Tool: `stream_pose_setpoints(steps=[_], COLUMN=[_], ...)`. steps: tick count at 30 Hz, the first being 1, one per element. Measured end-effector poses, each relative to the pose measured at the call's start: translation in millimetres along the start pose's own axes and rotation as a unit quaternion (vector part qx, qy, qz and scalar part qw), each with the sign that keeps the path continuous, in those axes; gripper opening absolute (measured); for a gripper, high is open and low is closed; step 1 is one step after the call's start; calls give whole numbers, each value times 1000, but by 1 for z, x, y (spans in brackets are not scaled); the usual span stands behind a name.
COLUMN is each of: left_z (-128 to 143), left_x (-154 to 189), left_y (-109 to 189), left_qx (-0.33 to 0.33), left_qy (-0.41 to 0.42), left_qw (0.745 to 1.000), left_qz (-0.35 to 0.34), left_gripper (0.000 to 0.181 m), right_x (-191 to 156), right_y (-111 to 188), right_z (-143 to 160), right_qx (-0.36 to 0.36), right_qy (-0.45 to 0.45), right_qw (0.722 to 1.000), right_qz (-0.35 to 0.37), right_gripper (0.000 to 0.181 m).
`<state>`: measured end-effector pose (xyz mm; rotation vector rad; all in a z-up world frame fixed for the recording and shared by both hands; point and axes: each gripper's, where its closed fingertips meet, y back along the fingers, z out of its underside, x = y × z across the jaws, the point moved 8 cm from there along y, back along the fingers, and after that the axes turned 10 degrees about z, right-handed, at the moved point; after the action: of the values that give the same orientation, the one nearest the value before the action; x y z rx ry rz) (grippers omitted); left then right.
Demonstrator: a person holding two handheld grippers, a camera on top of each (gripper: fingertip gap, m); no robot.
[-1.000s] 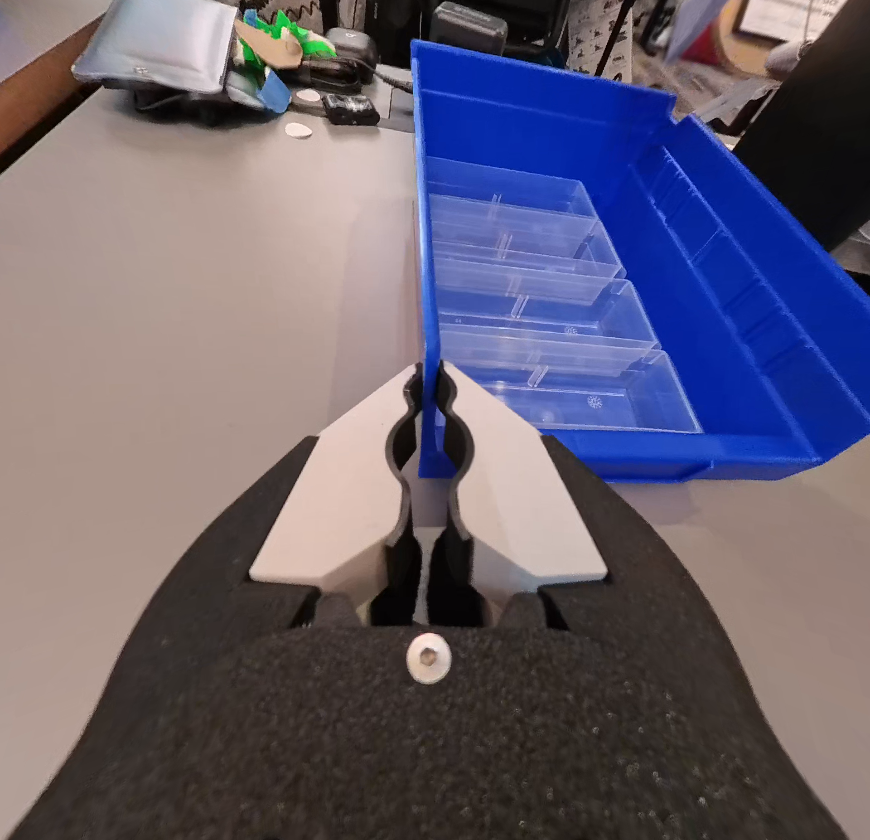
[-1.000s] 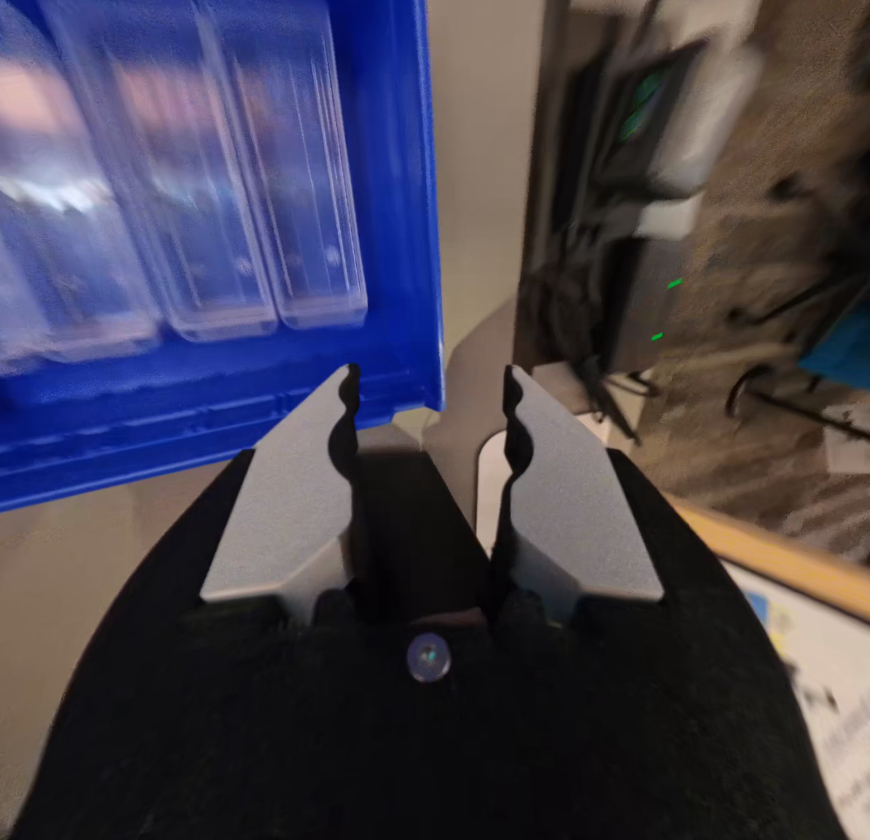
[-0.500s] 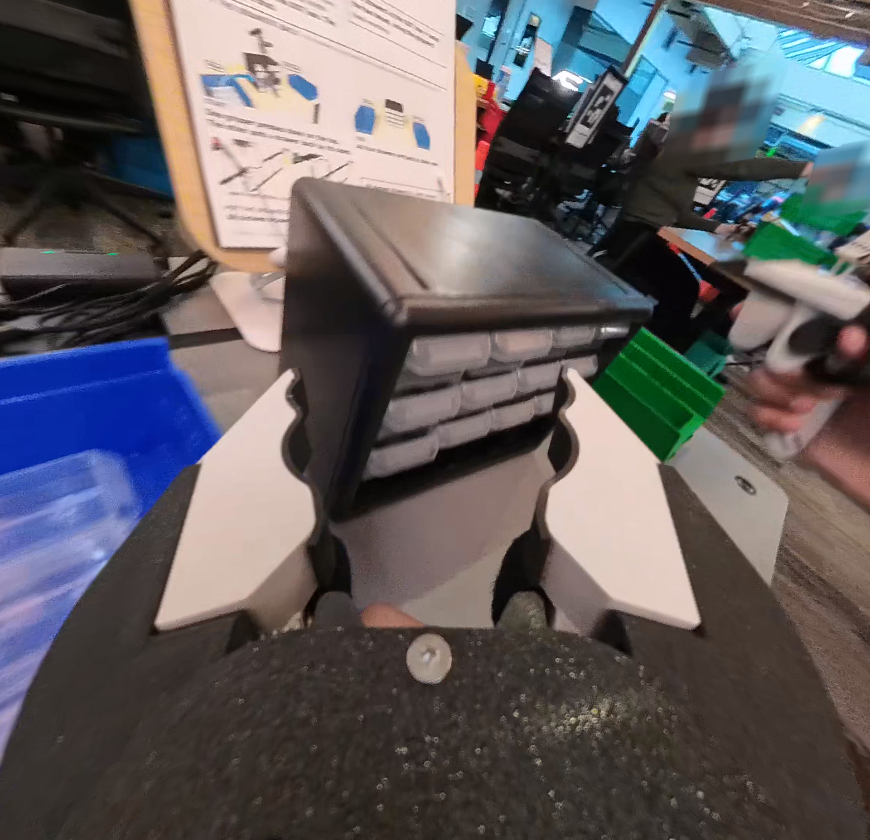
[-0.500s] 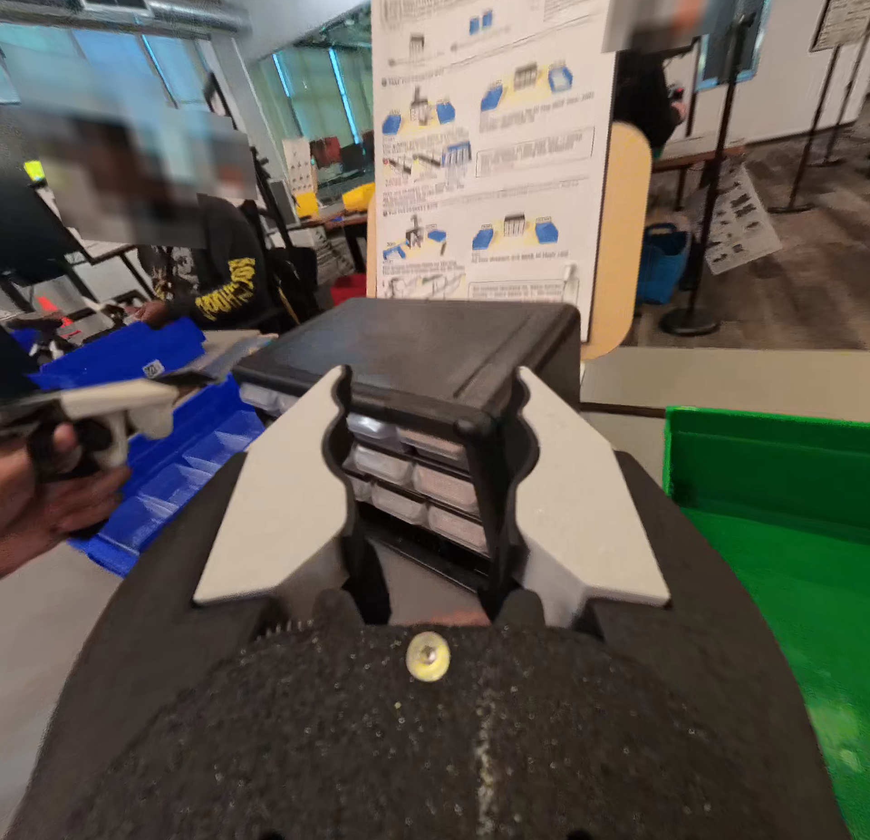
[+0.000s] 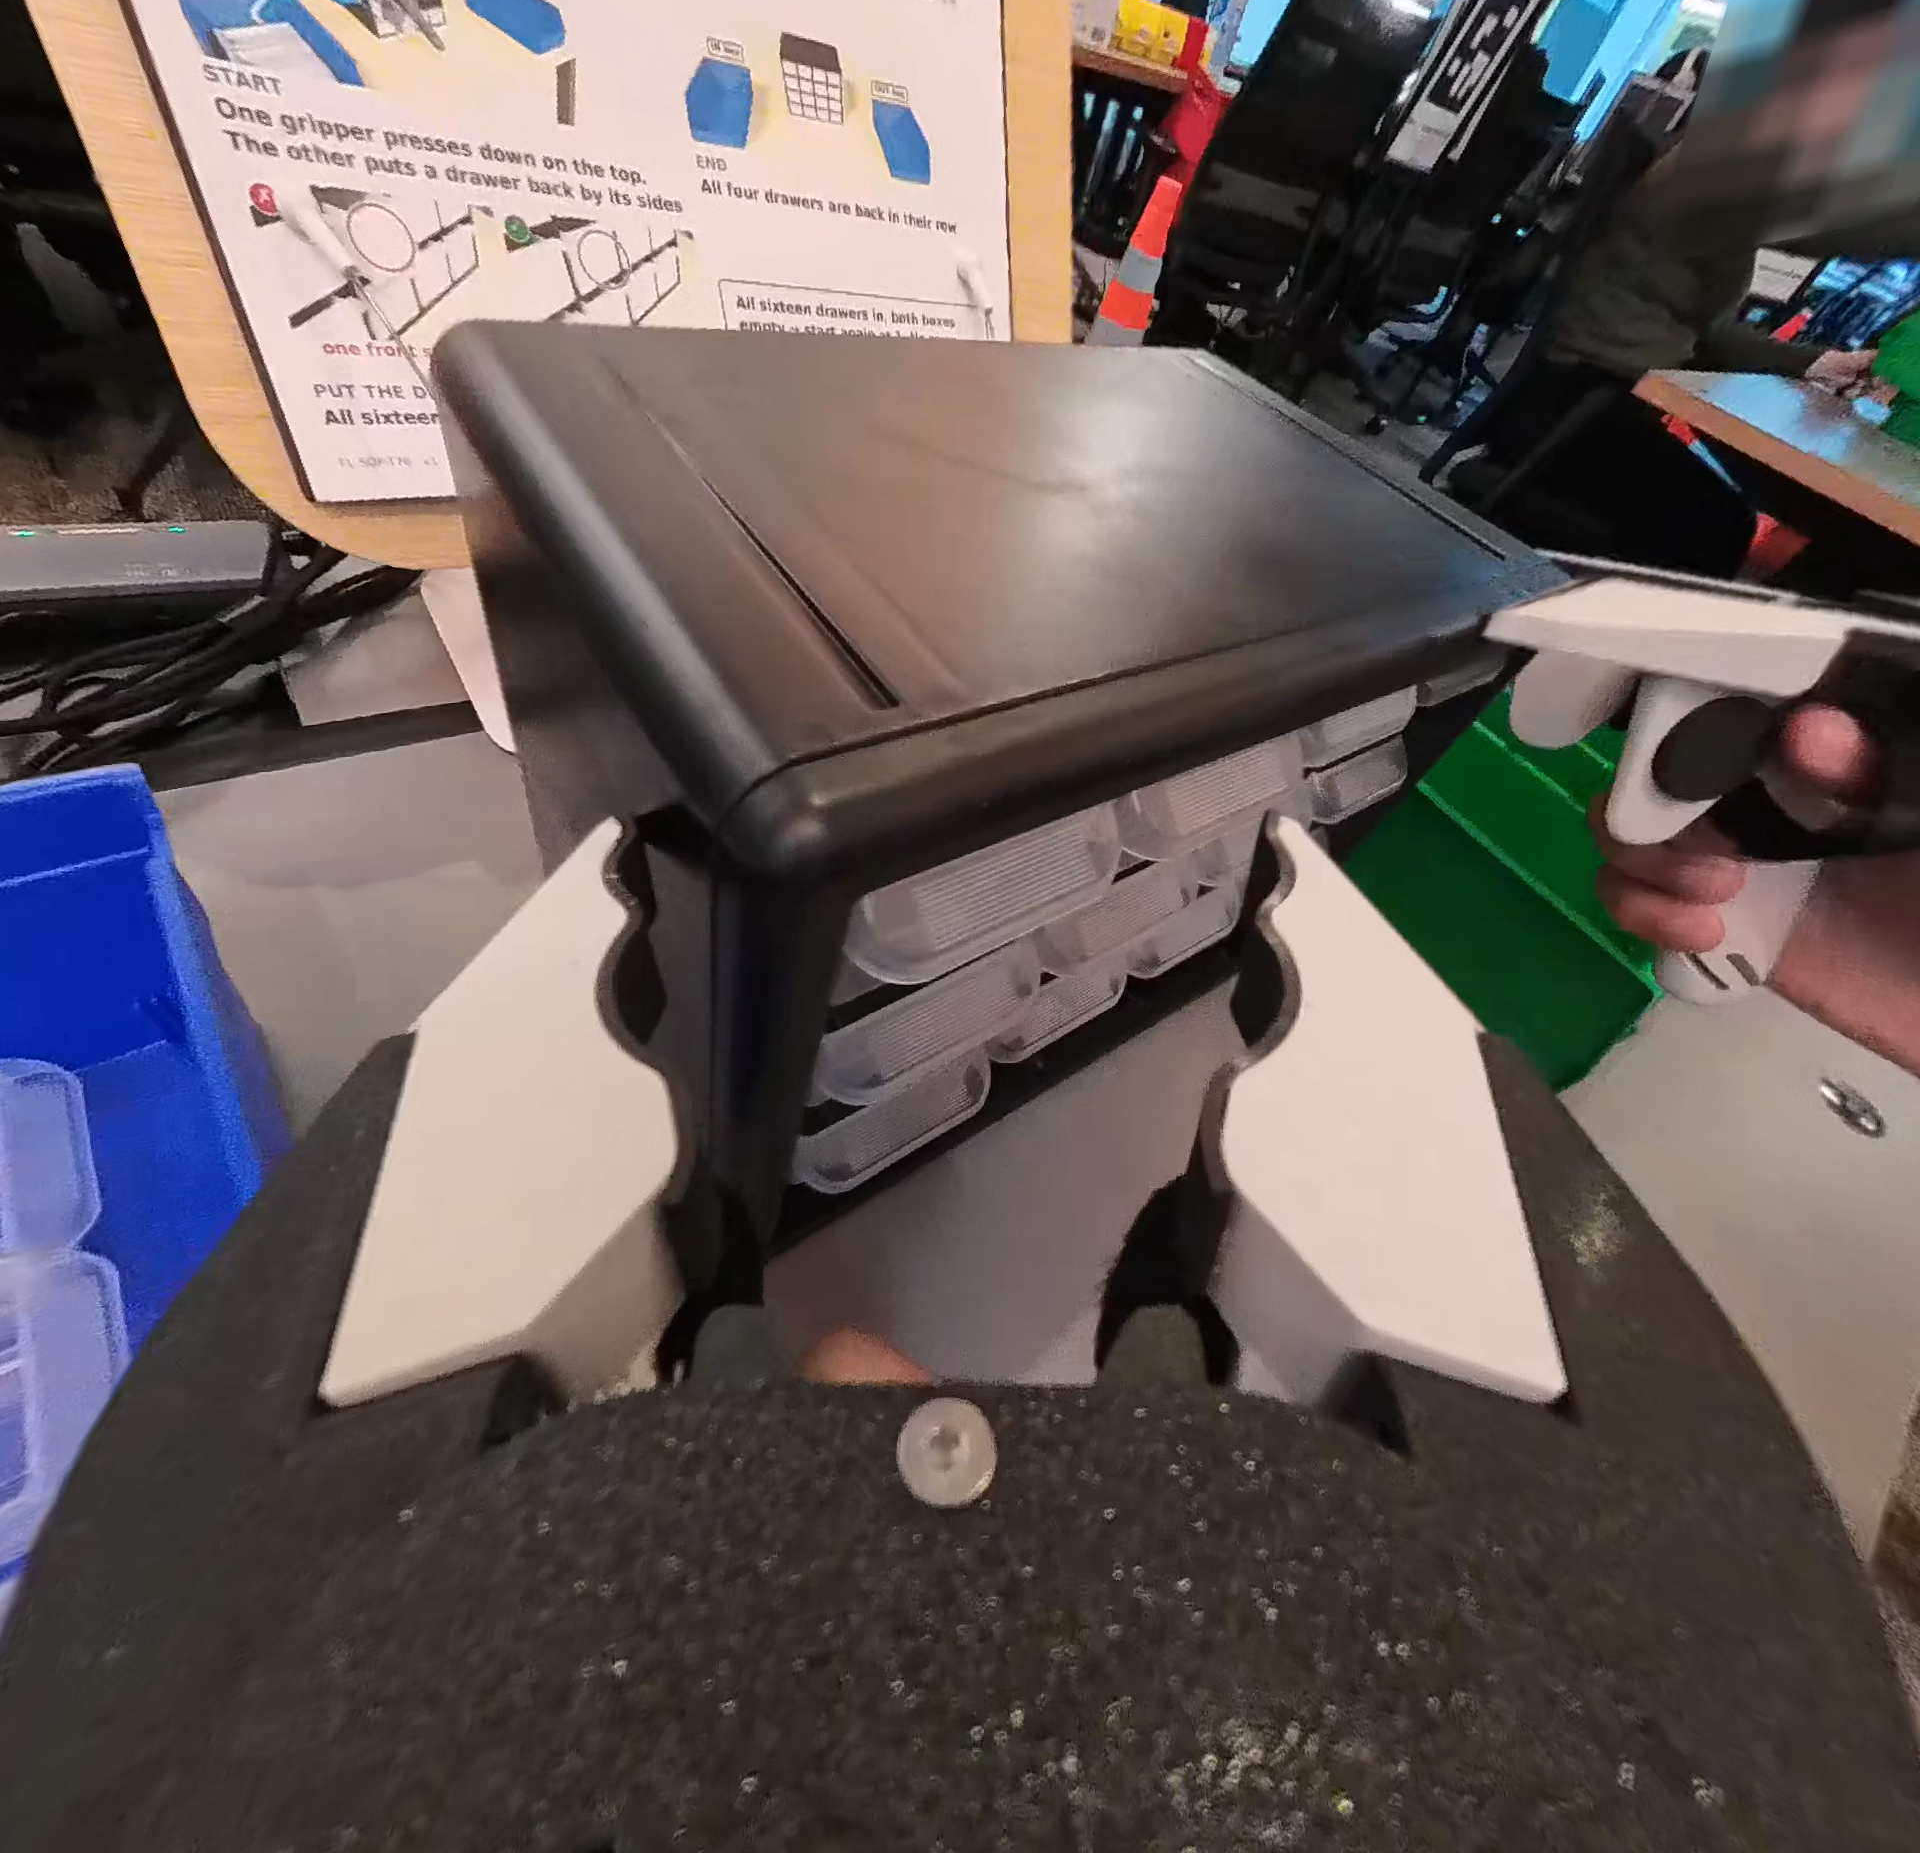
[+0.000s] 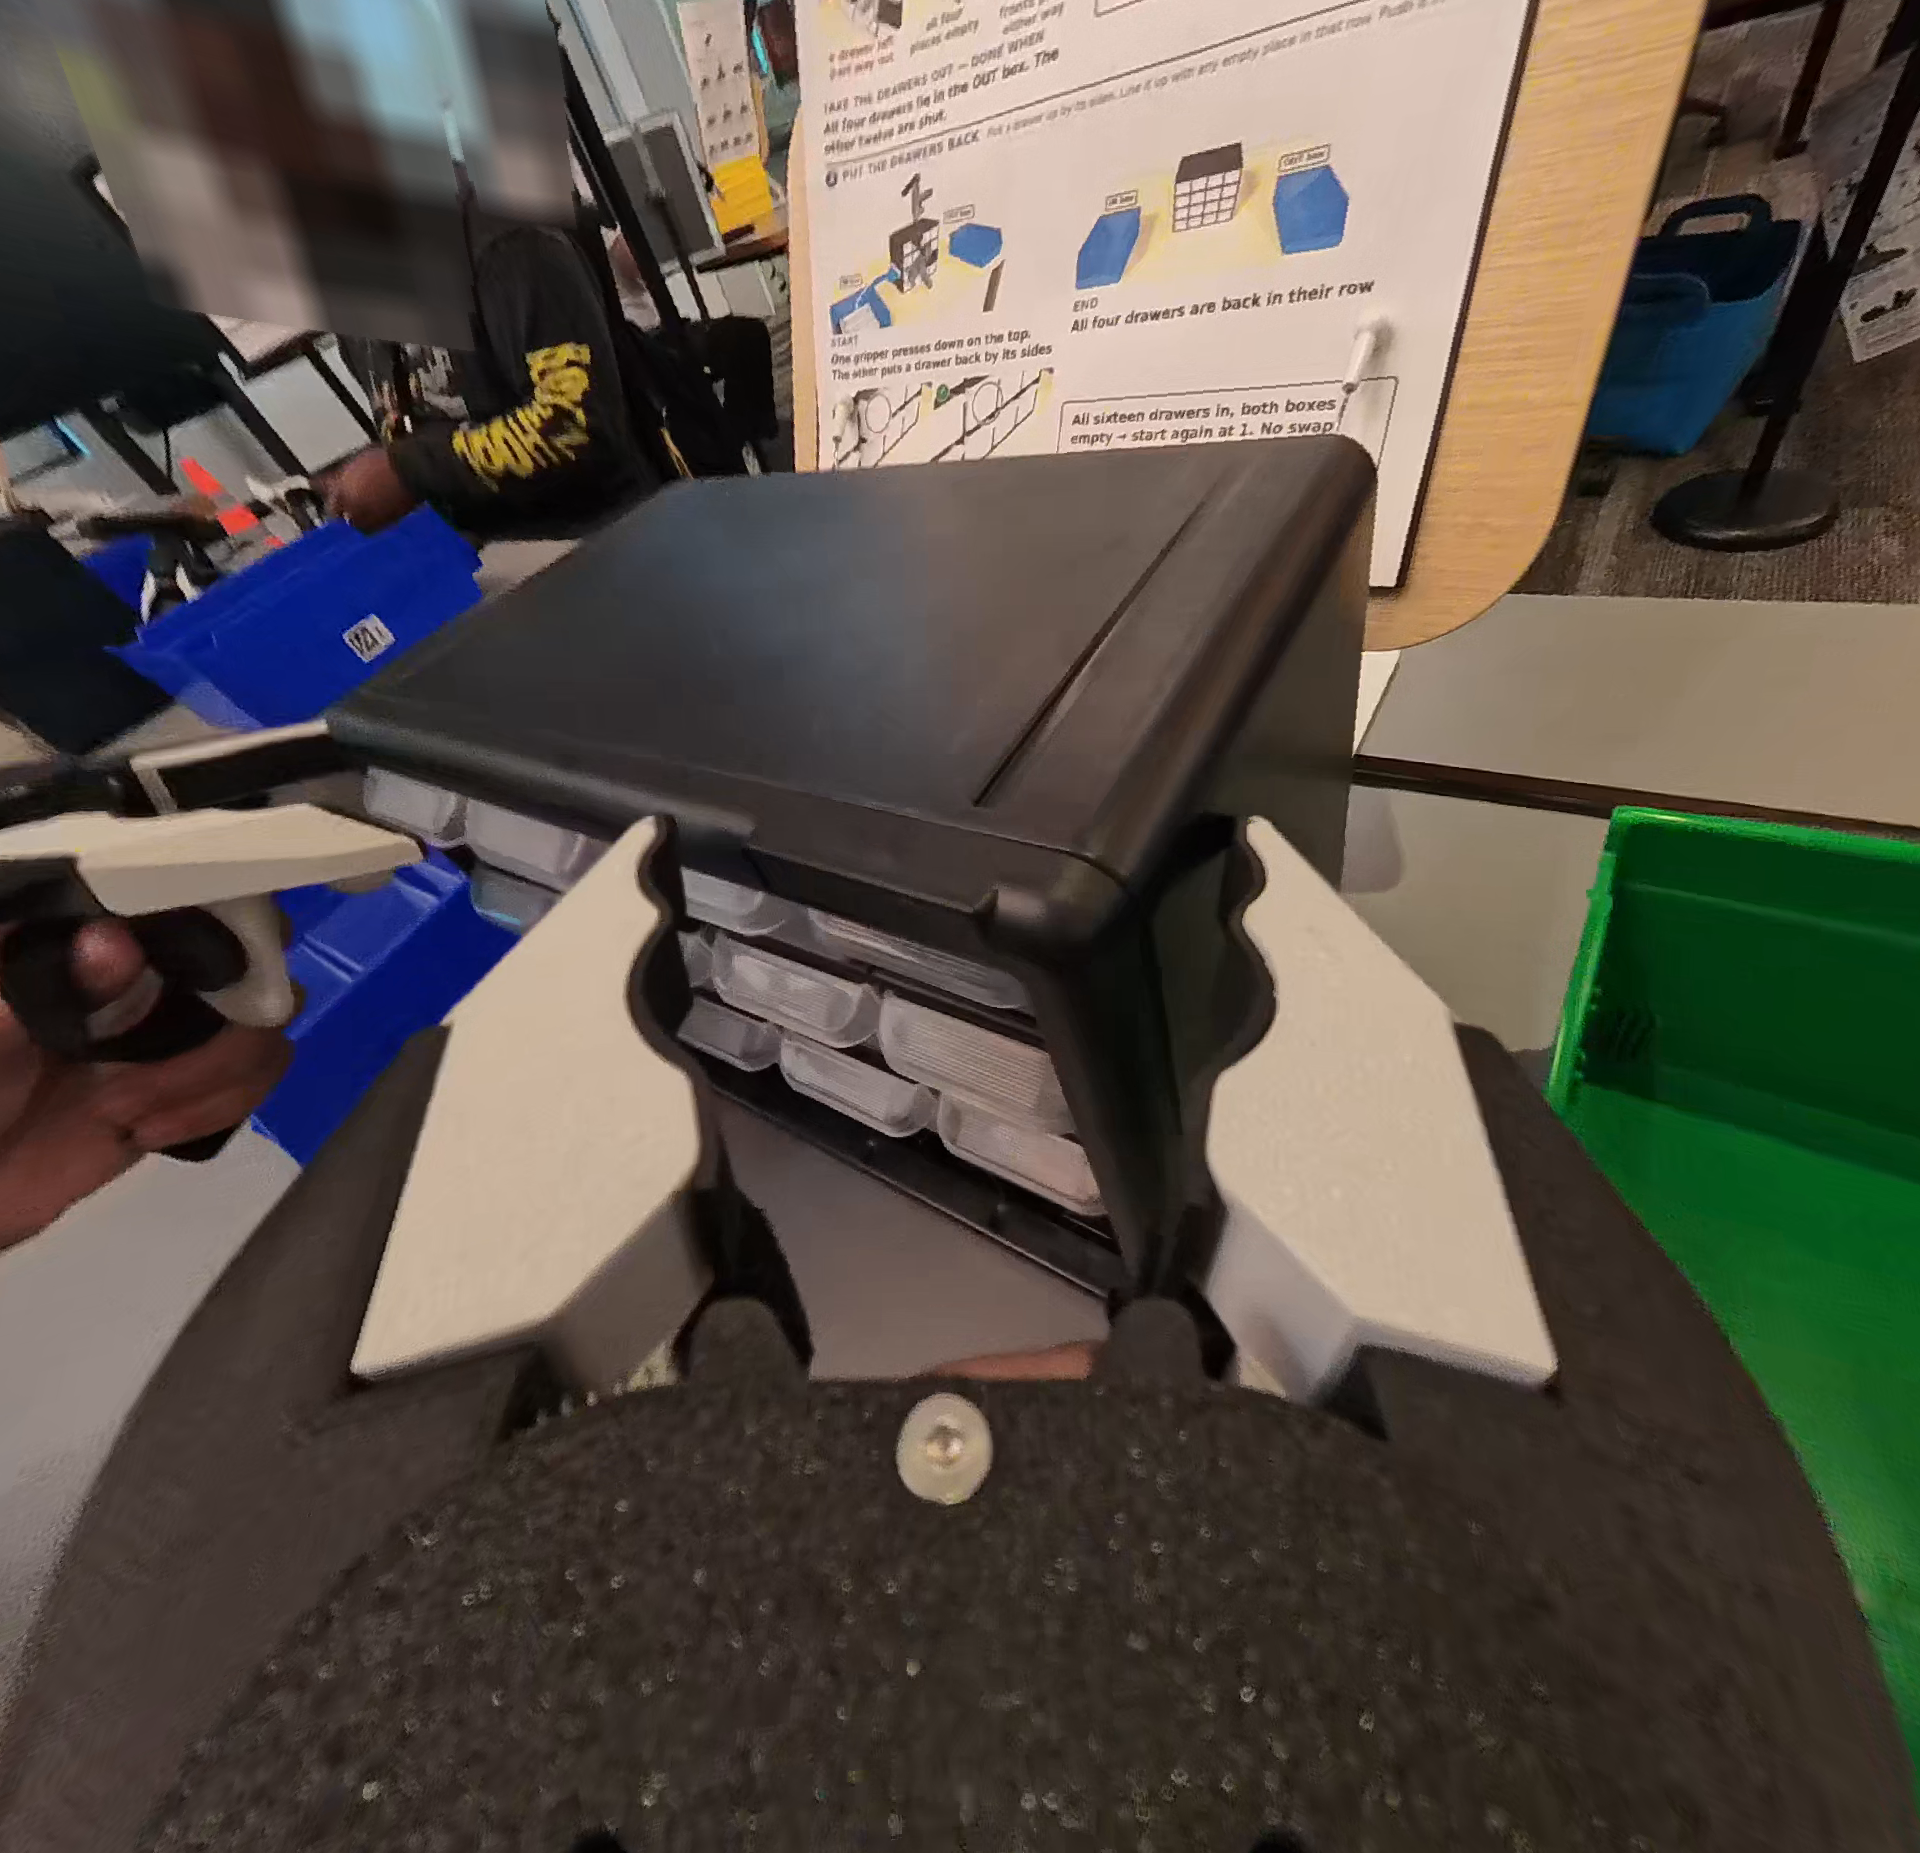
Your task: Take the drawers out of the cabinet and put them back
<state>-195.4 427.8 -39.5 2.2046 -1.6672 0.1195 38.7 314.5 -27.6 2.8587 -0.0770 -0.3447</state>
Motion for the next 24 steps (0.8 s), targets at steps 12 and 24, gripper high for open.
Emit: stream_pose_setpoints(steps=[12, 24], left_z=[0, 47], left_x=[-3, 18], left_y=[11, 110], left_qx=[26, -6], left_qy=[5, -41], left_qw=[1000, 993], left_qz=[-1, -107], left_gripper=[98, 62], right_x=[3, 71], right_y=[6, 118], right_z=[6, 15], right_qx=[8, -32], right_qy=[28, 74], right_qw=[1000, 996], right_qz=[-11, 38], right_gripper=[93, 61])
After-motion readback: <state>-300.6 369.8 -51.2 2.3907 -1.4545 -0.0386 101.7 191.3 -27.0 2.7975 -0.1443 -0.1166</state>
